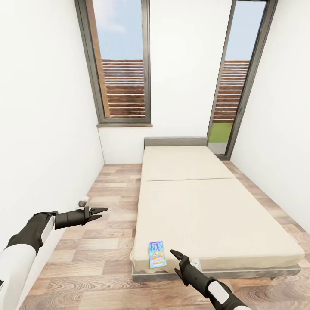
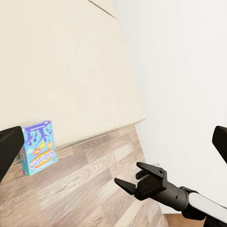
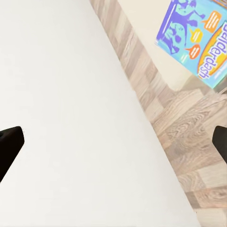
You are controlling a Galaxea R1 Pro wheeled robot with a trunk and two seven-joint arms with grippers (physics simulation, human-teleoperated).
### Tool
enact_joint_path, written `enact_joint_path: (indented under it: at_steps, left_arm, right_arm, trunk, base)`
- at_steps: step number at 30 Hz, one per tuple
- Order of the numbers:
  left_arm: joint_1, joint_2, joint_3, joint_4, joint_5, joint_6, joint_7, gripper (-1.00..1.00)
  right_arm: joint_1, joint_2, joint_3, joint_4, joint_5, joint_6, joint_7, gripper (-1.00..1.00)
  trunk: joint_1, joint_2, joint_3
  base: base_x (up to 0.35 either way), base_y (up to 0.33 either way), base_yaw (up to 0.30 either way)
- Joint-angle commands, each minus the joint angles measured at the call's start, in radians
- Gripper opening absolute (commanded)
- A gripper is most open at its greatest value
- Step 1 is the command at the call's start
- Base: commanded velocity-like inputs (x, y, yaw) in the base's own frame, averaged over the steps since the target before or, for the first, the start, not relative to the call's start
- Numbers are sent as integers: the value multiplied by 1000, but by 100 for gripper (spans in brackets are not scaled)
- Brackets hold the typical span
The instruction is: Put all the toys in the child's room - the three board games (two on the bed and one on the table), the two jigsaw puzzles on the table, and the tennis ball on the table - inside the toy box on the table in the child's room.
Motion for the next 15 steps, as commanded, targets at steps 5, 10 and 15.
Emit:
enact_joint_path:
  at_steps: [5, 10, 15]
  left_arm:
    - [-1, 0, 2, 0, 0, 10, -3, 100]
    - [-1, 1, 2, 0, 0, 10, -3, 100]
    - [-1, -1, 2, 0, 0, 9, -2, 100]
  right_arm:
    - [-1, 4, -3, -4, -6, 14, -2, 100]
    - [-1, 5, -5, -7, -8, 16, -7, 100]
    - [-1, -2, -10, -8, -12, 7, -12, 100]
  trunk:
    - [19, -36, -17]
    - [38, -71, -33]
    - [58, -106, -48]
  base:
    - [0, 0, 0]
    - [0, 0, 0]
    - [0, 0, 0]
